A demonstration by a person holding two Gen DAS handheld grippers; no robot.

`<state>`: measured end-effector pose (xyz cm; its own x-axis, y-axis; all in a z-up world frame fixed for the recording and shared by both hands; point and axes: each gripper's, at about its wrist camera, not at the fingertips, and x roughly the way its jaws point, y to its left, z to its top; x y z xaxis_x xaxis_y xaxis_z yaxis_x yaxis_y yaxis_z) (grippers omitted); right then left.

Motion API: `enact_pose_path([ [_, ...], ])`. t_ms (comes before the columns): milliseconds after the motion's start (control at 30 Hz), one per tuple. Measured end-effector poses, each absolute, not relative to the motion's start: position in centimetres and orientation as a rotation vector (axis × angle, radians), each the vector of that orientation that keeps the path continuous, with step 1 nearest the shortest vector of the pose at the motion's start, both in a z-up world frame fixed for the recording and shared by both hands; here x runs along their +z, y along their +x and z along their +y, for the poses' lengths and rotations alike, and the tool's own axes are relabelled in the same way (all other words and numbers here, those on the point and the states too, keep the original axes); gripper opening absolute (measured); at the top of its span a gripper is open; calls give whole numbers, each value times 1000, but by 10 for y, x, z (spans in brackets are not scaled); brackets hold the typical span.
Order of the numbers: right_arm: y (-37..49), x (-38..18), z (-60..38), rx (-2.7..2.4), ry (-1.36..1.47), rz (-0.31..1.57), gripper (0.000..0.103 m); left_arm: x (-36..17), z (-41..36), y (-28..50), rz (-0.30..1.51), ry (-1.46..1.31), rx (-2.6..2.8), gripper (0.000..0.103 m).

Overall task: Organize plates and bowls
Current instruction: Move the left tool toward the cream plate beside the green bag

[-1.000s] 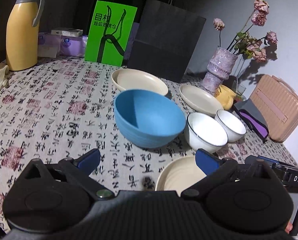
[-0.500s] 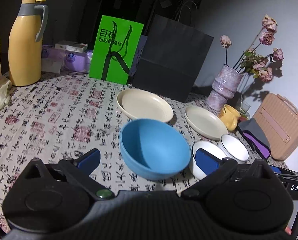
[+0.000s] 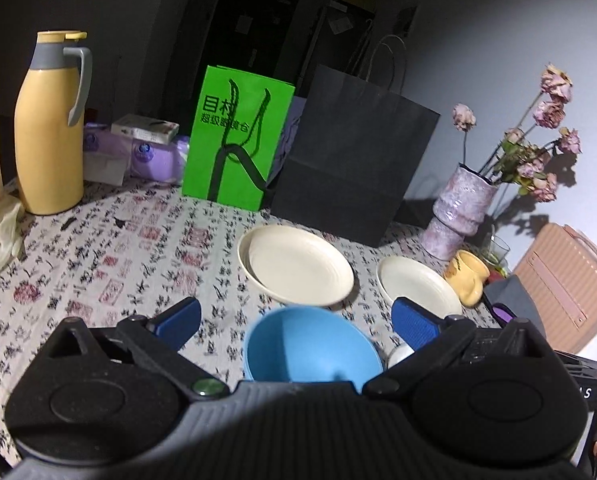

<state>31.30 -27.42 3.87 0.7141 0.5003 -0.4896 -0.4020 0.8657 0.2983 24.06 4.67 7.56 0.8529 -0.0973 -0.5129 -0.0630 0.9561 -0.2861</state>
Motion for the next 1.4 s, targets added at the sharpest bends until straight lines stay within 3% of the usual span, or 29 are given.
enact_pose_path([
  [1100, 456, 88, -200, 356, 318, 794, 103, 102, 110, 408, 641, -474, -5, 103],
  [1400, 504, 76, -183, 273, 293, 846, 103, 72, 125, 471, 691, -528, 62, 103],
])
